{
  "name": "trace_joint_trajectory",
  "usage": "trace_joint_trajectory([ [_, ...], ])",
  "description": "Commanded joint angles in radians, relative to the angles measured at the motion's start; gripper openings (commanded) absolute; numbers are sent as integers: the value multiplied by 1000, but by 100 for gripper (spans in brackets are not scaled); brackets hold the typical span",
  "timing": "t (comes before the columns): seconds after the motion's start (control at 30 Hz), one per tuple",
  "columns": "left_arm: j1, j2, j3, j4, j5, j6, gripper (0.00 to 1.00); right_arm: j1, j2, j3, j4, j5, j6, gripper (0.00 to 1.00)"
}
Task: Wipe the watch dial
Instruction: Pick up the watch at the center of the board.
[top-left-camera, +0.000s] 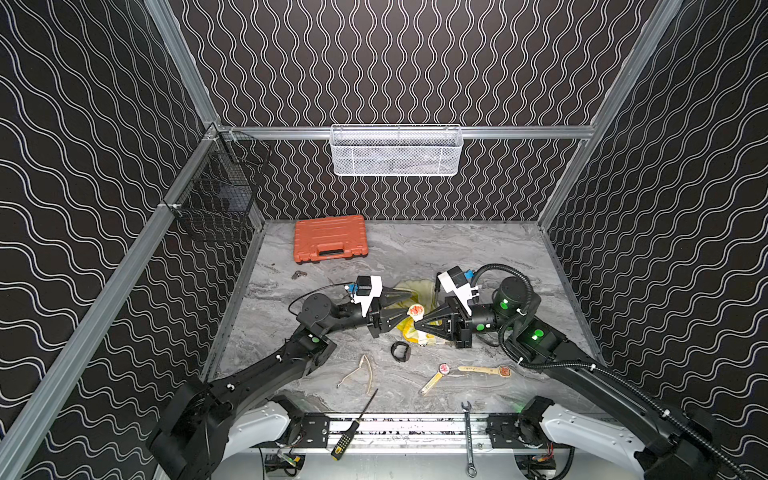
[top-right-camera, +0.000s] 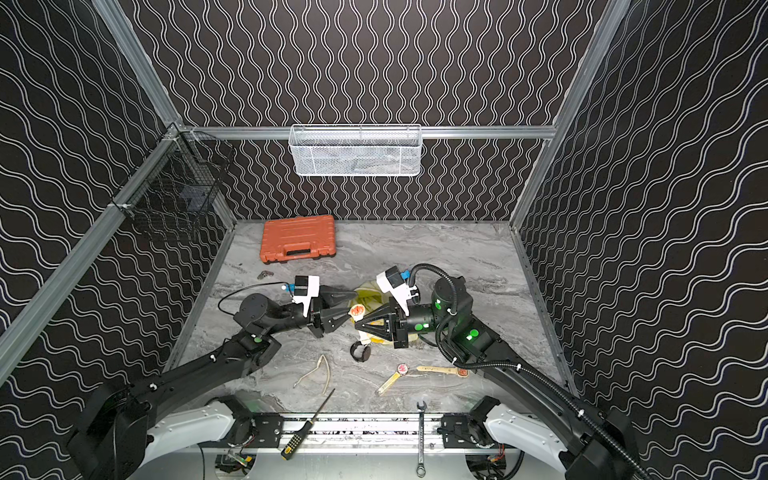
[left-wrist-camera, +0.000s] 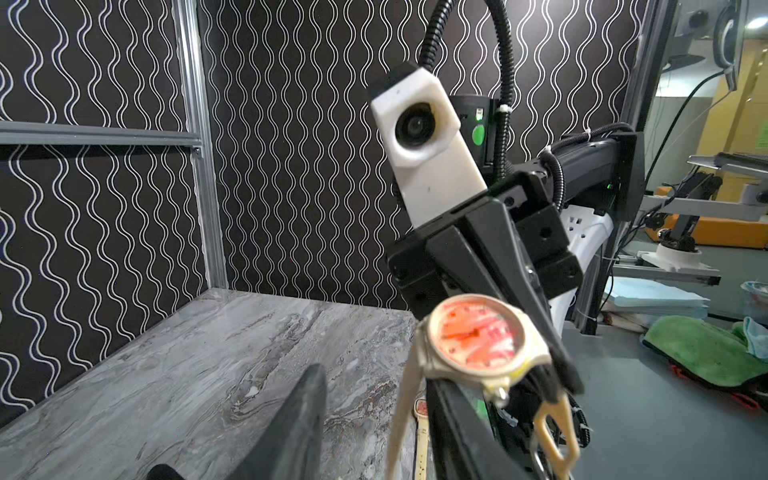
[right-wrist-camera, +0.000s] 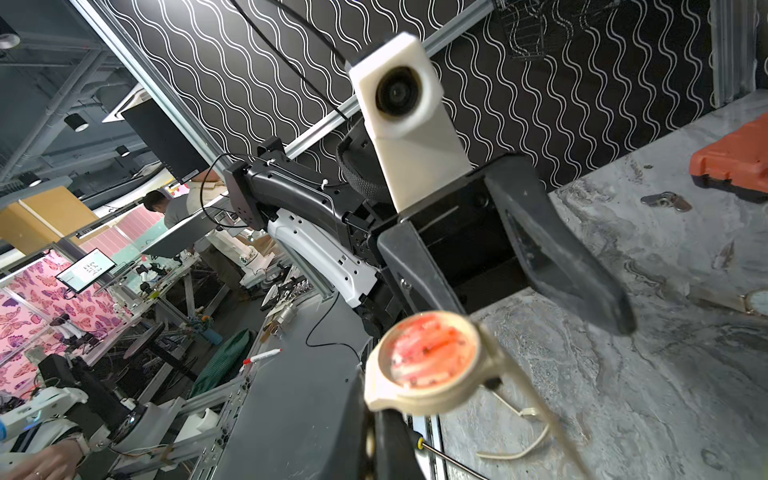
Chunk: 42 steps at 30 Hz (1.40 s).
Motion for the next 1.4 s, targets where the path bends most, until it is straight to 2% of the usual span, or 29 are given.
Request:
trace_joint_trajectory([
  [0.0, -1, 8, 9, 61, 24, -30, 42, 0, 12, 1, 90, -27, 34, 0],
  [0.17, -1, 15, -6, 92, 20, -37, 38, 0, 25, 7, 96, -36, 42, 0],
  [0.3, 0, 10, -4, 122, 24, -54, 20, -1, 26, 0, 73, -21, 34, 0],
  [0.4, 0, -2, 19, 78, 69, -44, 7, 0, 16, -8, 39, -4, 16, 0],
  [0.5, 0, -17, 43, -2, 79, -14, 0, 0, 5, -1, -48, 51, -17, 2],
  [0.57, -2, -17, 56, -22, 92, -10, 0, 1, 2, -1, -85, 75, -29, 15],
  [0.87, 0, 34, 94, 35, 151, -85, 0, -1, -79, -5, -215, 246, -122, 50],
  [1.0, 0, 30, 100, 18, 152, -82, 0, -3, -95, 3, -266, 321, -174, 58],
  [1.13, -1, 15, 100, -4, 137, -76, 0, -3, -87, -6, -251, 330, -227, 63],
  [1.37, 0, 40, 79, 117, 153, -187, 0, 0, -28, -26, -52, 132, -207, 65],
])
